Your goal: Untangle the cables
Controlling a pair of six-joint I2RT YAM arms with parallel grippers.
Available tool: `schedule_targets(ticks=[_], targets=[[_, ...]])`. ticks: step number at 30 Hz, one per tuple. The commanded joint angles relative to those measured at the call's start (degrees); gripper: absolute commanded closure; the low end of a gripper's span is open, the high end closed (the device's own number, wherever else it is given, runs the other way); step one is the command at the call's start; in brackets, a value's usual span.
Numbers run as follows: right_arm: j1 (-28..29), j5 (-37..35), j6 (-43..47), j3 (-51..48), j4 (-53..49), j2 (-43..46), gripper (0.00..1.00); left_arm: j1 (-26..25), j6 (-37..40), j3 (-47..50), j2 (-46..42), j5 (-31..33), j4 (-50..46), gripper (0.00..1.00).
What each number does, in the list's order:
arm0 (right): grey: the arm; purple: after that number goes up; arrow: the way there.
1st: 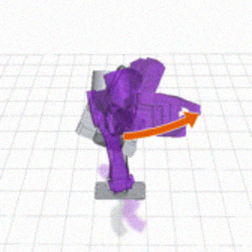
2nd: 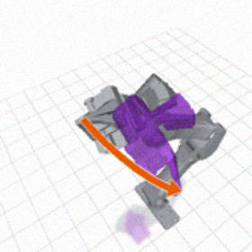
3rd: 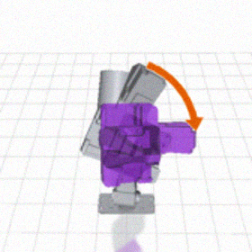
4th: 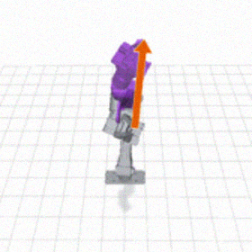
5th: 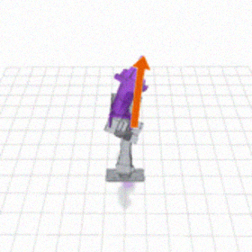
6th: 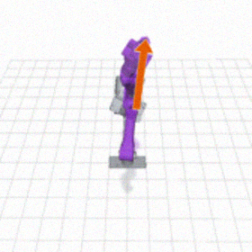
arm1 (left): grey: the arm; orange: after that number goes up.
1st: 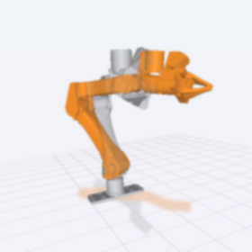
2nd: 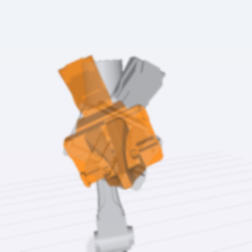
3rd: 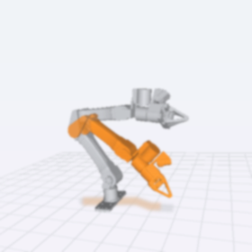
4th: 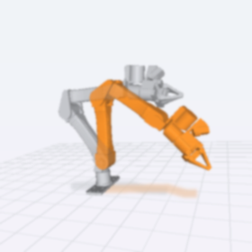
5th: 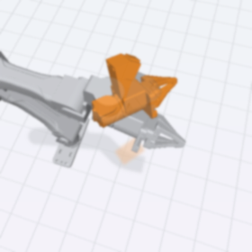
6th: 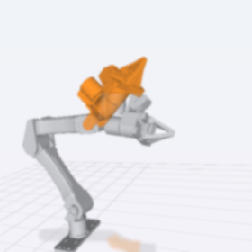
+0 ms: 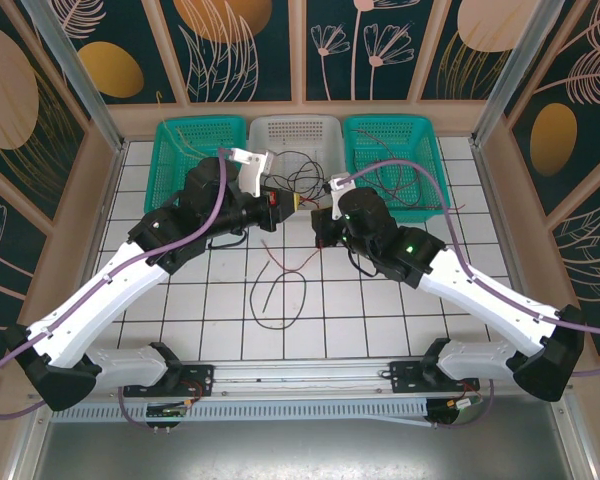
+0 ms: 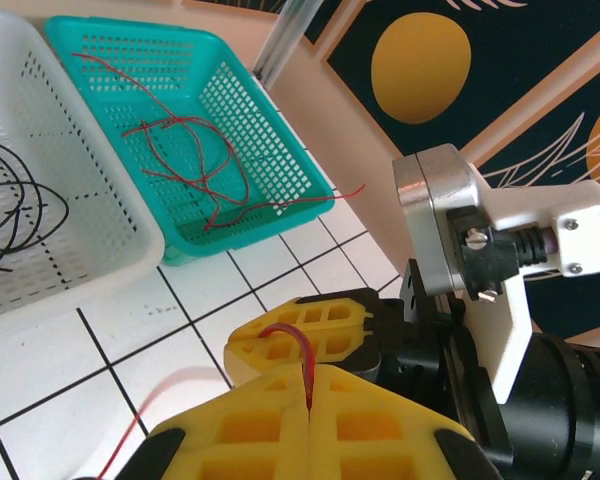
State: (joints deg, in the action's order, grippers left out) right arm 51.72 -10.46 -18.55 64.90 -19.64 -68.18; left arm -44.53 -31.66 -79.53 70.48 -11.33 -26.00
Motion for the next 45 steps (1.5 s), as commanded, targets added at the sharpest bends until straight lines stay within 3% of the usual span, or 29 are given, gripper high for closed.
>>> schedule_targets(ticks=[1, 7, 9, 12, 13, 15, 18, 24, 27, 36, 45], targets=[[0.2, -1.1, -0.3, 0.6, 2.4, 1.6, 1.0, 0.2, 0.7, -2.6, -0.5, -1.4, 1.0, 1.0], [0.2, -2.0, -1.4, -0.6, 4.4, 6.5, 1.0, 0.1, 1.1, -4.1, 0.8, 0.0, 1.1, 0.98], [0.2, -3.6, -1.6, -0.1, 4.4, 8.4, 1.0, 0.1, 0.8, -5.1, 1.2, 3.8, 0.5, 0.52], [-0.6, -8.2, -1.3, 3.7, 2.0, 8.9, 1.0, 0.1, 1.4, -3.5, -0.2, 11.4, 1.8, 0.05], [-1.2, -9.5, -1.0, 5.6, 0.8, 8.5, 1.0, 0.2, 1.6, -2.3, -1.1, 14.0, 2.8, 0.02], [-4.1, -11.6, -0.4, 10.4, -2.0, 6.9, 1.0, 0.1, 2.2, 2.5, -3.2, 20.0, 5.8, 0.02], [-11.8, -9.3, -0.1, 17.9, -4.4, 3.6, 1.0, 0.1, 2.0, 8.6, -4.7, 25.4, 10.2, 0.01], [-32.3, 3.9, -3.1, 25.1, -6.2, -3.5, 1.0, 0.1, 1.8, 8.9, -1.5, 27.7, 12.6, 0.01], [-39.1, 9.4, -5.2, 26.6, -6.5, -7.6, 1.0, 0.1, 3.2, 9.4, -1.7, 28.9, 13.5, 0.01], [-51.9, 19.1, -5.6, 27.5, -6.6, -20.2, 1.0, 0.2, 1.3, 15.4, -3.2, 34.3, 9.7, 0.01], [-55.4, 24.7, -5.3, 25.4, -2.8, -27.0, 1.0, 0.3, -5.0, 25.4, -2.6, 36.5, 4.9, 0.01]])
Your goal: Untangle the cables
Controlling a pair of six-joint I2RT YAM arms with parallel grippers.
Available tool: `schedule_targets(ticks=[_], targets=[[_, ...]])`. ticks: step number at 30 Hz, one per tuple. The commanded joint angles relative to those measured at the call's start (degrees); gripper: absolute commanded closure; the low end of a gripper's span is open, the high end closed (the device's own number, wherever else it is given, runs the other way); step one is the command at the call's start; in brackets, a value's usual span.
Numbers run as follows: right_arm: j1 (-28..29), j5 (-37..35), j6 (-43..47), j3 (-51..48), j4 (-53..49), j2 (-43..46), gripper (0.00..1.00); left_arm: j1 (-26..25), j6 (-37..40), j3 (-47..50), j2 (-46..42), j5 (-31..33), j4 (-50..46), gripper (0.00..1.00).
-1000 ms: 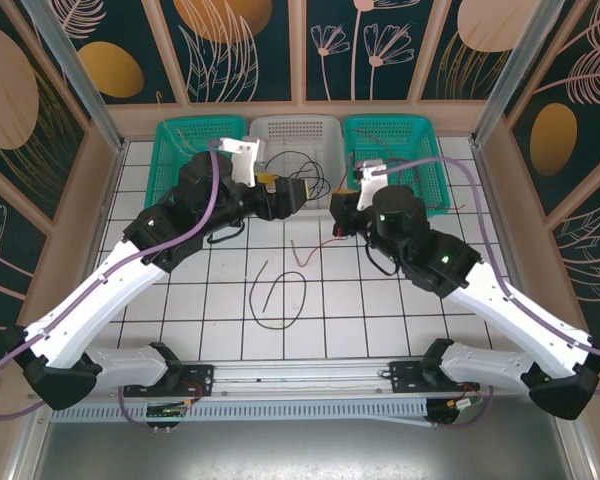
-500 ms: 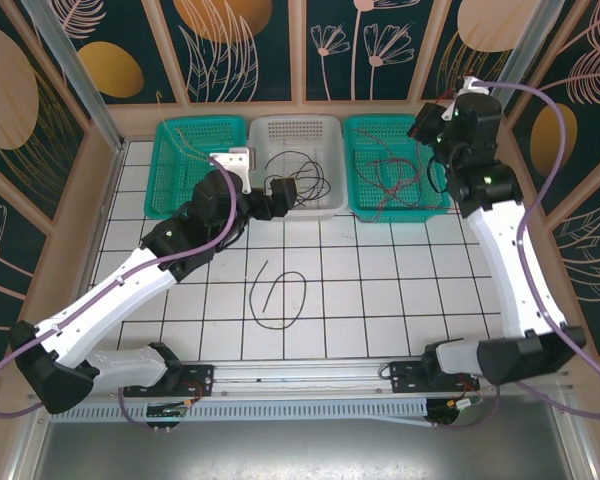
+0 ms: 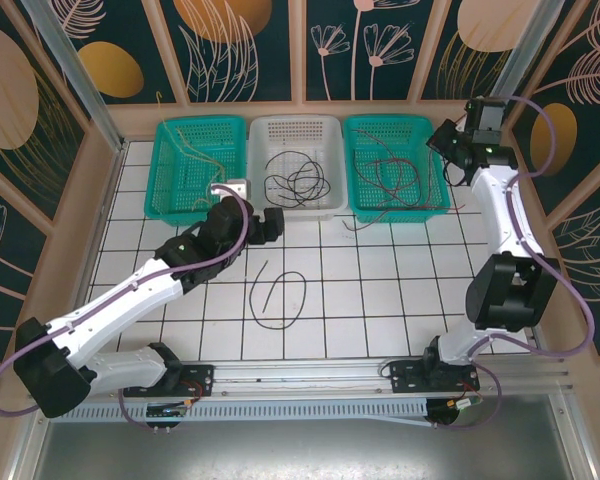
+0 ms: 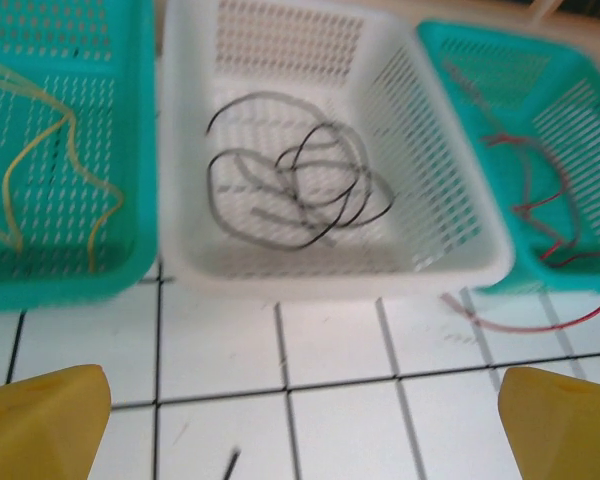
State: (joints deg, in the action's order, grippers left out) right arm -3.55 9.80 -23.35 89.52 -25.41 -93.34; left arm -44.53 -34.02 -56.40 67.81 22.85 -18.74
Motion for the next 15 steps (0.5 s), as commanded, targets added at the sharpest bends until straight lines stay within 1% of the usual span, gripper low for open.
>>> schedule_targets(ticks=[1, 5, 9, 12, 15], targets=[[0.0, 4.9, -0.3, 1.7, 2.7, -3.1, 1.0, 0.4, -2.8, 2.7, 0.3, 2.3, -2.5, 0.01], [0.4, 5.1, 0.8, 8.3, 1.8, -8.6, 1.0, 0.5, -4.0, 4.5, 0.6, 0.2, -2.7, 0.03], [0.4, 4.4, 0.7, 15.3, 2.5, -12.4, 1.0, 0.6, -5.5, 7.3, -0.5, -0.1, -2.2, 0.03], [0.5, 3.8, 1.3, 24.9, -1.2, -18.7, 1.0, 0.7, -6.8, 8.1, 0.2, -1.1, -1.9, 0.04], [0.8, 0.1, 2.3, 33.4, -4.6, -23.8, 1.0, 1.0, -7.7, 8.4, 2.0, -1.6, -2.6, 0.07]])
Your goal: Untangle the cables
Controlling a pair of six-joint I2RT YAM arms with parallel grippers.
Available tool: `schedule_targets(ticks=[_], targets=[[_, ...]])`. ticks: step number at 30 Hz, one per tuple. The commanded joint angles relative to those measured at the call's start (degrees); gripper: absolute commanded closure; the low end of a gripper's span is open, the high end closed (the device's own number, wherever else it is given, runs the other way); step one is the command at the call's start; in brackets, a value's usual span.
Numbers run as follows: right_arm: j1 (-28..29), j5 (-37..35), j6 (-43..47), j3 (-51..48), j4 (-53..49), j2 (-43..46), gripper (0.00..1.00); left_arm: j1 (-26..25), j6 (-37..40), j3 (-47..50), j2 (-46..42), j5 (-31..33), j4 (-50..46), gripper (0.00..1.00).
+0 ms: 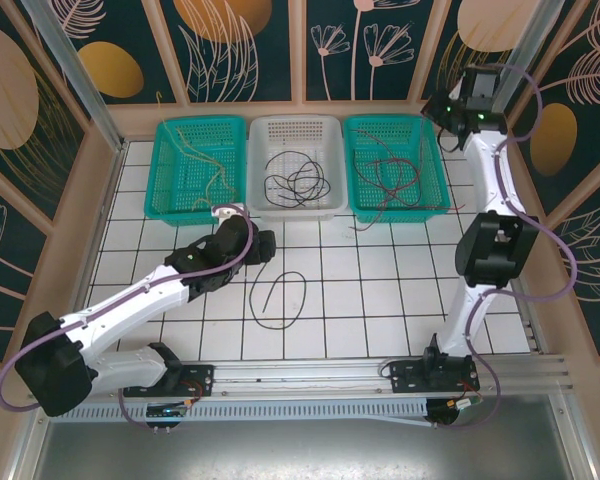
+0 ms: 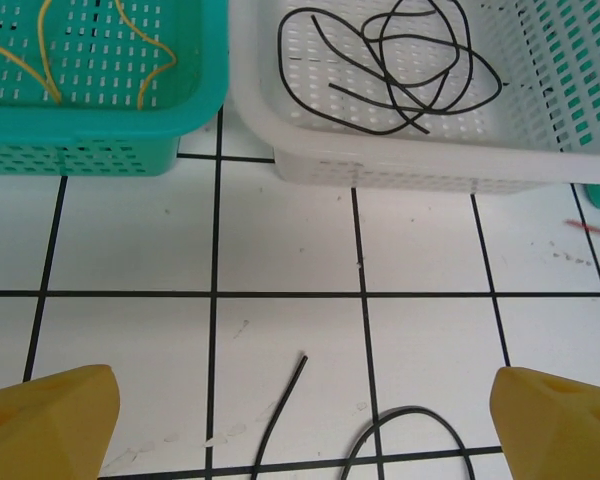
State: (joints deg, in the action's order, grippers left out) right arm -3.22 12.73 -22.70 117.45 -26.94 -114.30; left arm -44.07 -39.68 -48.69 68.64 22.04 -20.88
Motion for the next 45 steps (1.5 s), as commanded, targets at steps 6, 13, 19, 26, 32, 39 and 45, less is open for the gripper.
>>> schedule_targets(ticks=[6, 13, 19, 26, 32, 39, 45], targets=[[1.7, -4.2, 2.5, 14.0, -4.5, -6.1, 1.0, 3.0, -2.6, 1.4, 3.7, -3.8, 0.2, 0.12], [1.9, -0.9, 2.2, 28.1, -6.6, -10.1, 1.0, 5.5, -2.8, 2.5, 2.6, -5.4, 0.9, 0.14], [2.0, 1.5, -2.6, 15.9, 5.6, 2.5, 1.0, 6.3, -3.0, 4.0, 1.9, -6.5, 1.7, 0.13], [2.1, 2.2, -2.7, 20.0, 5.7, 4.5, 1.0, 6.4, -3.7, 6.0, 4.7, -7.3, -0.1, 0.17], [2.0, 2.5, -3.9, 20.1, 7.7, 5.9, 1.0, 6.4, -4.5, 7.7, 9.0, -10.6, 0.5, 0.2], [3.1, 3.3, 0.0, 11.8, 1.6, 1.3, 1.0, 6.4, -3.1, 6.8, 13.2, -12.6, 0.4, 0.29], [7.5, -4.3, 3.9, -13.8, 6.8, 7.7, 1.0, 6.0, -1.1, 5.5, 17.3, -12.7, -3.4, 0.41]])
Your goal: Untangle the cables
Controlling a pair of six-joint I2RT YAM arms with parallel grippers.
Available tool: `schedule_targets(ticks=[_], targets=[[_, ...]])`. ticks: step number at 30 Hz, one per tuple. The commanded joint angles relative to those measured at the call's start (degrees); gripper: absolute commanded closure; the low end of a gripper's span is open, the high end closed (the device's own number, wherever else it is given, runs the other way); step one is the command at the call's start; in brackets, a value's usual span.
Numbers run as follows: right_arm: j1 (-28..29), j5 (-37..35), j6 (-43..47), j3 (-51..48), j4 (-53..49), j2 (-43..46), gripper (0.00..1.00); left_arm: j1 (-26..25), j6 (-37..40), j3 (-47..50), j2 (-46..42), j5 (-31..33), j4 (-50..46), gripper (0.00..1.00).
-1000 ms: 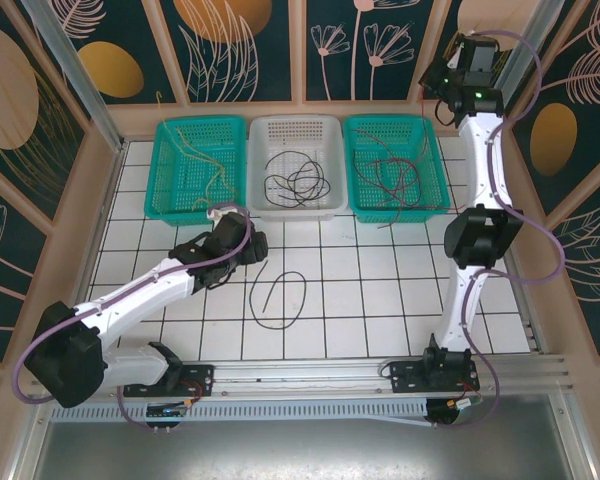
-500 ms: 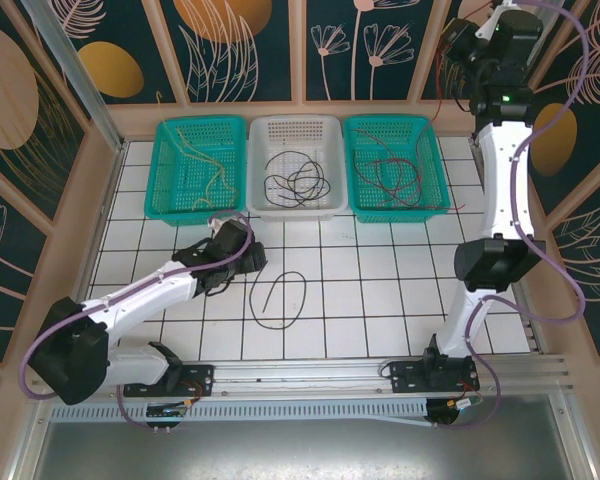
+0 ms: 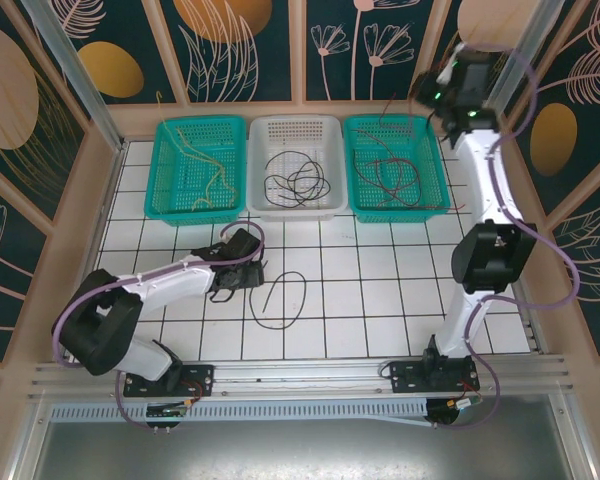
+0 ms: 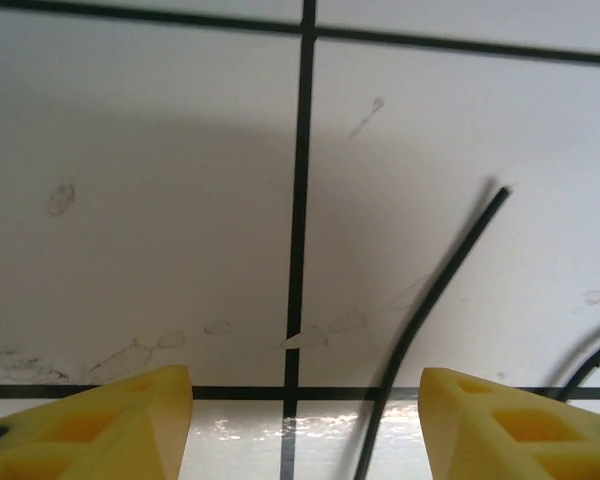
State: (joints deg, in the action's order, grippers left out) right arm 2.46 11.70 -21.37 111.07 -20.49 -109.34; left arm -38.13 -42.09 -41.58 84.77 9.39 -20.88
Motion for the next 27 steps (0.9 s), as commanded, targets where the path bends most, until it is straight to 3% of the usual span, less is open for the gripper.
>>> schedule_targets(ticks=[1, 5, 6, 10, 15, 22, 27], targets=[[1.8, -3.7, 1.9, -11.1, 1.3, 4.0, 0.99, -0.3, 1.5, -1.9, 1.6, 0.5, -4.2, 0.41], [1.8, -4.9, 0.6, -20.6, 3.1, 8.2, 0.62, -1.6, 2.1, -2.2, 2.4, 2.3, -6.8, 0.41], [1.7, -4.8, 0.4, -22.3, 3.2, 9.1, 0.58, -1.7, 2.1, -2.0, 2.4, 2.1, -6.9, 0.41], [3.0, -4.5, 0.9, -27.5, 2.9, 14.5, 0.54, -2.2, 1.8, -1.5, 2.6, 1.3, -6.3, 0.4], [8.6, -10.1, 3.1, -29.4, -1.7, 22.6, 0.47, -3.1, 1.4, -1.4, 4.7, 0.9, -5.3, 0.41], [16.1, -15.4, 2.2, -35.7, -5.5, 36.8, 0.47, -3.3, 1.6, -2.1, 7.3, 1.0, -4.7, 0.52], [17.3, -15.5, -0.3, -40.8, -6.1, 44.6, 0.47, -5.7, 1.3, -3.8, 8.8, 1.8, -5.9, 0.61]])
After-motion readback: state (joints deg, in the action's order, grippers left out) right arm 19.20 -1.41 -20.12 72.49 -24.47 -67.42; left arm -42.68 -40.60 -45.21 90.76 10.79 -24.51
